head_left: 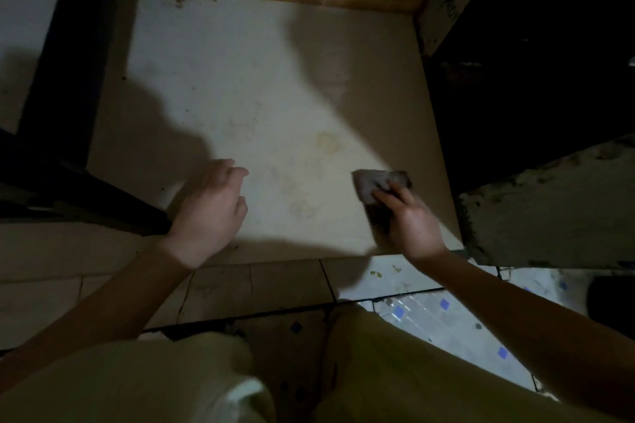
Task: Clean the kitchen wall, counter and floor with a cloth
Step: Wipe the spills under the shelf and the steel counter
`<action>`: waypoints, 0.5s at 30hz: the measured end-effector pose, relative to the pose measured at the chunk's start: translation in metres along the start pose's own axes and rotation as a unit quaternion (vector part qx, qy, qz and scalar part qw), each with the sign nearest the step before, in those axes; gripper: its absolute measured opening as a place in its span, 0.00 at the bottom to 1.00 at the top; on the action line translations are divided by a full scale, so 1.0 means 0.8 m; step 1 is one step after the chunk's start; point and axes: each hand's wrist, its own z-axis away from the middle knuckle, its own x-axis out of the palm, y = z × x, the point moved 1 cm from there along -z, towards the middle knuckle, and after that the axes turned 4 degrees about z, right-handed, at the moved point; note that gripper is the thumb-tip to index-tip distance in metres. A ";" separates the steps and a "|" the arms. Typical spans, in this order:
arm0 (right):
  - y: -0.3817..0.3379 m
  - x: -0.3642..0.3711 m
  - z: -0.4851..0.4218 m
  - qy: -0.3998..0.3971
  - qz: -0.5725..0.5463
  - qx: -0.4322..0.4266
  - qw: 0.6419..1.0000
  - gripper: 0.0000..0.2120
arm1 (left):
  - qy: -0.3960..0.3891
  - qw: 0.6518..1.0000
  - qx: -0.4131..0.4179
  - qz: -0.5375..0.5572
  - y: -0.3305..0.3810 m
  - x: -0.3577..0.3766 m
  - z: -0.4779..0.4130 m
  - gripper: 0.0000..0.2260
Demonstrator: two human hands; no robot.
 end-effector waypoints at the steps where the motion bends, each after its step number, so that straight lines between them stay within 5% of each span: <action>1: 0.013 -0.001 0.003 0.011 -0.006 0.027 1.000 0.27 | 0.000 1.000 -0.004 0.003 0.002 0.000 -0.001 0.17; 9: 0.008 0.003 -0.004 0.041 -0.030 0.102 0.993 0.27 | -0.013 0.999 -0.027 0.015 0.005 -0.002 -0.002 0.17; 15: -0.076 0.009 -0.026 -0.016 -0.019 -0.066 0.997 0.23 | -0.011 0.999 -0.038 0.024 0.001 -0.009 -0.002 0.17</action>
